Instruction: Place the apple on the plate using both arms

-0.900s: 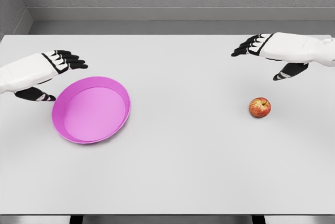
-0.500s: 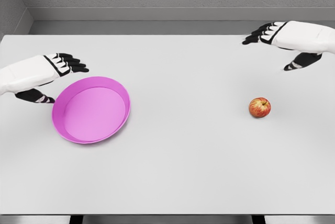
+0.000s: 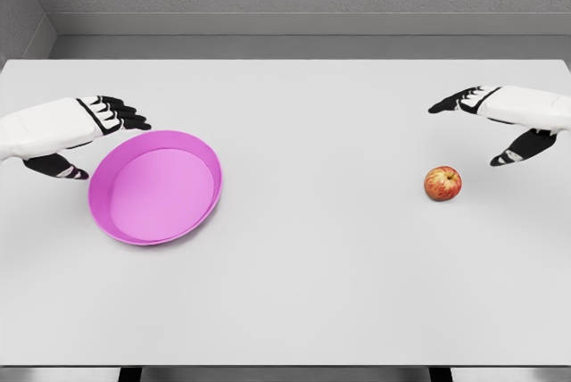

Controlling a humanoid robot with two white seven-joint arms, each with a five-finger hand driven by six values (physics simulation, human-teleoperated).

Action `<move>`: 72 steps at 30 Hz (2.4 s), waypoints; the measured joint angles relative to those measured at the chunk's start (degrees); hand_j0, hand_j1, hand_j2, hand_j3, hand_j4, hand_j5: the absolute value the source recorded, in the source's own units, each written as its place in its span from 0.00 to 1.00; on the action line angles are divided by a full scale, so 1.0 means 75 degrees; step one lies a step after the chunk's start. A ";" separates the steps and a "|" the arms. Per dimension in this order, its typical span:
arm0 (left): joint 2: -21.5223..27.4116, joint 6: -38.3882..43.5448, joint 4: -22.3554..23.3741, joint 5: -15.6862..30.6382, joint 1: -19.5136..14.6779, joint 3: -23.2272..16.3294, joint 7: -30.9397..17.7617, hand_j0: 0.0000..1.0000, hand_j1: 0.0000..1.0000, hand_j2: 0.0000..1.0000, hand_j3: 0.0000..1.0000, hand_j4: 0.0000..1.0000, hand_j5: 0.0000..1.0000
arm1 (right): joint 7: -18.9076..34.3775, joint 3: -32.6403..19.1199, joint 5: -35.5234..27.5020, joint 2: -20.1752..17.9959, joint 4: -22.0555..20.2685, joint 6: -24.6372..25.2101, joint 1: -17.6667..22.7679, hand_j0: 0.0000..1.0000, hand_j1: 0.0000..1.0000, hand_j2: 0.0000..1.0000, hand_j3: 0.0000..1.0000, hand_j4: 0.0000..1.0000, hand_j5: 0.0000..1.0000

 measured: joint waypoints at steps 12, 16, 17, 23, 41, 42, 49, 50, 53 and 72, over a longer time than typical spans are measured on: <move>0.0031 0.0000 0.0013 -0.0002 0.0000 0.0032 -0.0007 1.00 1.00 1.00 1.00 1.00 1.00 | -0.0001 0.0512 -0.0343 0.0010 0.0648 0.0002 0.0258 1.00 1.00 1.00 1.00 1.00 1.00; 0.0034 0.0000 0.0017 -0.0001 0.0000 0.0036 -0.0006 1.00 1.00 1.00 1.00 1.00 1.00 | -0.0001 0.0679 -0.0347 0.0014 0.0802 0.0003 0.0293 1.00 1.00 1.00 1.00 1.00 1.00; 0.0034 0.0000 0.0018 -0.0002 0.0012 0.0048 -0.0008 1.00 1.00 1.00 1.00 1.00 1.00 | -0.0001 0.0706 -0.0348 0.0018 0.0819 0.0003 0.0293 1.00 1.00 1.00 1.00 1.00 1.00; 0.0043 0.0000 0.0019 -0.0001 0.0012 0.0080 -0.0008 1.00 1.00 1.00 1.00 1.00 1.00 | -0.0001 0.0834 -0.0330 0.0301 0.0964 0.0005 0.0293 1.00 1.00 1.00 1.00 1.00 1.00; 0.0047 0.0000 0.0019 -0.0001 0.0012 0.0085 -0.0011 1.00 1.00 1.00 1.00 1.00 1.00 | -0.0002 0.0852 -0.0216 0.0889 0.1724 0.0005 0.0188 1.00 1.00 1.00 1.00 1.00 1.00; 0.0047 0.0000 0.0019 -0.0001 0.0012 0.0085 -0.0010 1.00 1.00 1.00 1.00 1.00 1.00 | -0.0002 0.0850 -0.0215 0.0893 0.1732 0.0005 0.0188 1.00 1.00 1.00 1.00 1.00 1.00; 0.0047 0.0000 0.0019 -0.0001 0.0012 0.0085 -0.0010 1.00 1.00 1.00 1.00 1.00 1.00 | -0.0002 0.0860 -0.0210 0.0994 0.1737 0.0005 0.0188 0.91 0.91 0.91 0.91 0.91 0.91; 0.0047 0.0000 0.0019 -0.0001 0.0000 0.0085 -0.0011 1.00 1.00 1.00 1.00 1.00 1.00 | -0.0002 0.0863 -0.0209 0.1009 0.1730 0.0005 0.0188 0.91 0.91 0.91 0.91 0.91 0.91; 0.0046 0.0000 0.0019 -0.0001 0.0012 0.0085 -0.0010 1.00 1.00 1.00 1.00 1.00 1.00 | -0.0002 0.0868 -0.0205 0.1032 0.1706 0.0005 0.0188 0.90 0.90 0.90 0.90 0.90 0.90; 0.0047 0.0000 0.0009 -0.0001 0.0012 0.0085 -0.0010 1.00 1.00 1.00 1.00 1.00 1.00 | -0.0009 0.0872 -0.0206 0.1110 0.1625 -0.0001 0.0188 0.48 0.48 0.48 0.48 0.48 0.48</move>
